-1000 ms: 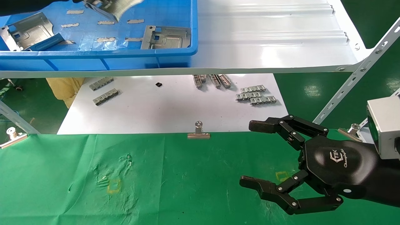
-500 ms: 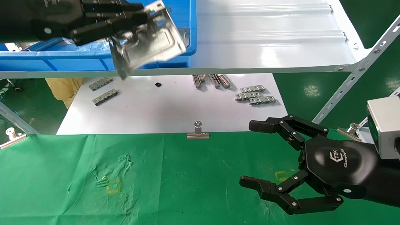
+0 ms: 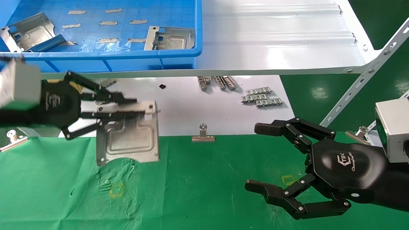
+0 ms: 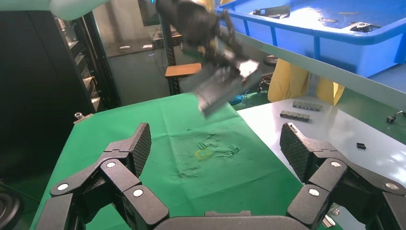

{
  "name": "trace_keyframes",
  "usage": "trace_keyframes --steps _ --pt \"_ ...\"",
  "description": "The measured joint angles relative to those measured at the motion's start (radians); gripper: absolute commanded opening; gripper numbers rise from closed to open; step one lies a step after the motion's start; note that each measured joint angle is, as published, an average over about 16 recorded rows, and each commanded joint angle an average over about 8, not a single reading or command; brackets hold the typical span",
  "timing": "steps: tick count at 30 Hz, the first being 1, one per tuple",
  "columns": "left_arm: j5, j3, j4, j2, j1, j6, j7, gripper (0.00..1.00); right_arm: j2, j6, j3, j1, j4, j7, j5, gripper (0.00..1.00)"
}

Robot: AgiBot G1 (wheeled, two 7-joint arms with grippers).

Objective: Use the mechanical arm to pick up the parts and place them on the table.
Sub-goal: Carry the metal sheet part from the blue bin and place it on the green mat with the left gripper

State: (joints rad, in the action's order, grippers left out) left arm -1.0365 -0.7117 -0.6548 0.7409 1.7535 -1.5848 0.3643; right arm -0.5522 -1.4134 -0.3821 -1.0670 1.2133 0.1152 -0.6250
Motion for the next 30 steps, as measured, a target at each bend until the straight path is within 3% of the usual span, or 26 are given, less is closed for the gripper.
trace_keyframes --steps 8,17,19,24,26,30 --pt "-0.064 -0.077 0.134 0.031 -0.061 0.024 0.244 0.0 0.0 0.0 0.0 0.0 0.0 0.0 0.0 1.0" --pt "-0.133 -0.13 0.293 0.087 -0.074 0.044 0.349 0.02 0.0 0.0 0.0 0.0 0.0 0.0 0.0 1.0" --pt "-0.146 -0.138 0.318 0.095 -0.074 0.047 0.365 0.17 0.0 0.0 0.0 0.0 0.0 0.0 0.0 1.0" --pt "-0.171 -0.153 0.363 0.111 -0.072 0.058 0.403 0.79 0.0 0.0 0.0 0.0 0.0 0.0 0.0 1.0" --pt "-0.178 -0.158 0.376 0.116 -0.071 0.063 0.417 0.97 0.0 0.0 0.0 0.0 0.0 0.0 0.0 1.0" --pt "-0.19 -0.164 0.394 0.125 -0.064 0.068 0.437 1.0 0.0 0.0 0.0 0.0 0.0 0.0 0.0 1.0"
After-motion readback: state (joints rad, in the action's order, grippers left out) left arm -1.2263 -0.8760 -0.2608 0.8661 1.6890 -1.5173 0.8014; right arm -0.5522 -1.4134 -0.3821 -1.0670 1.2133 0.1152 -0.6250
